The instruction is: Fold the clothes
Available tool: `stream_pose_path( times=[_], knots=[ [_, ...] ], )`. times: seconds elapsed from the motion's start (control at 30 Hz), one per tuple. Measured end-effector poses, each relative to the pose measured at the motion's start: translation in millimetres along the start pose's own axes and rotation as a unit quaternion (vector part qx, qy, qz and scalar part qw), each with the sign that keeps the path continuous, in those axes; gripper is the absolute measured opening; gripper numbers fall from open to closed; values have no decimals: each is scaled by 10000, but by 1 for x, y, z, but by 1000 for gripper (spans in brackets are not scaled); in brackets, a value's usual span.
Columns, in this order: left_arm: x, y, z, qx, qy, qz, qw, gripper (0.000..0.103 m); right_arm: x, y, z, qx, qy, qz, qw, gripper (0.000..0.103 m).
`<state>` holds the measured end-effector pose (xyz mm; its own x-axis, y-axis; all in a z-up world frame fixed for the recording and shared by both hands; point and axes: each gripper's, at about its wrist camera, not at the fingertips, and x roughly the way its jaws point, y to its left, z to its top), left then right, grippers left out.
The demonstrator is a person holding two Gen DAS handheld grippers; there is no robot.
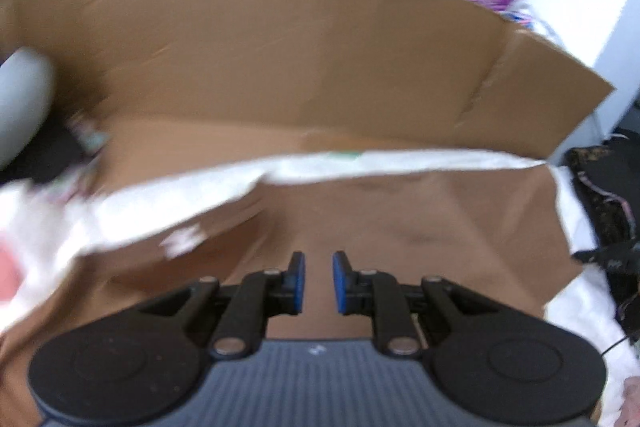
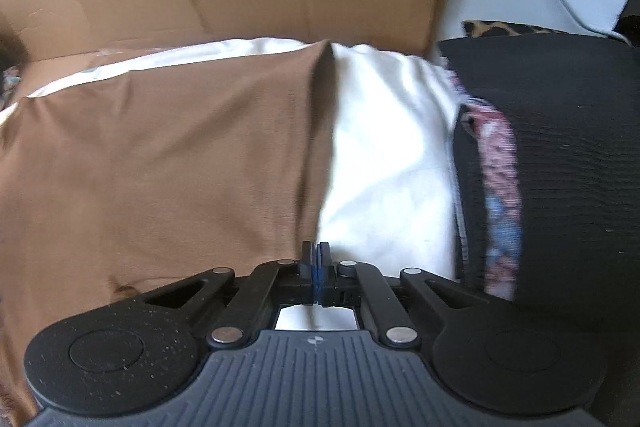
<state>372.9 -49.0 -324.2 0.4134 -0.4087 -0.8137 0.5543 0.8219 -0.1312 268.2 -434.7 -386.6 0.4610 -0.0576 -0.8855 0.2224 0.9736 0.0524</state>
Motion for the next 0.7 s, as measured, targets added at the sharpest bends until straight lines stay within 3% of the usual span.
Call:
stream_pose_path(
  times=[0.17,0.37,0.43,0.5,0.7],
  knots=[
    [-29,43,-34,-291,194,376,9987,16,-8,-5,0,68,-79,-19,9999,0],
    [-65,82,-64,-617,251,699,9953,21,-15,-2,5,254,-307,303,9987,5],
    [-81,96,-70,-850,190,694,9938,27,-15,1,7,254,-366,377,9983,14],
    [-91,109,-79,-1020,157,780,9916,32,-13,2,9,233,-393,417,9981,37],
    [-108,129,-111,-1410,115,1055,9843,32,3,5,8,216,-277,642,9973,37]
  ],
)
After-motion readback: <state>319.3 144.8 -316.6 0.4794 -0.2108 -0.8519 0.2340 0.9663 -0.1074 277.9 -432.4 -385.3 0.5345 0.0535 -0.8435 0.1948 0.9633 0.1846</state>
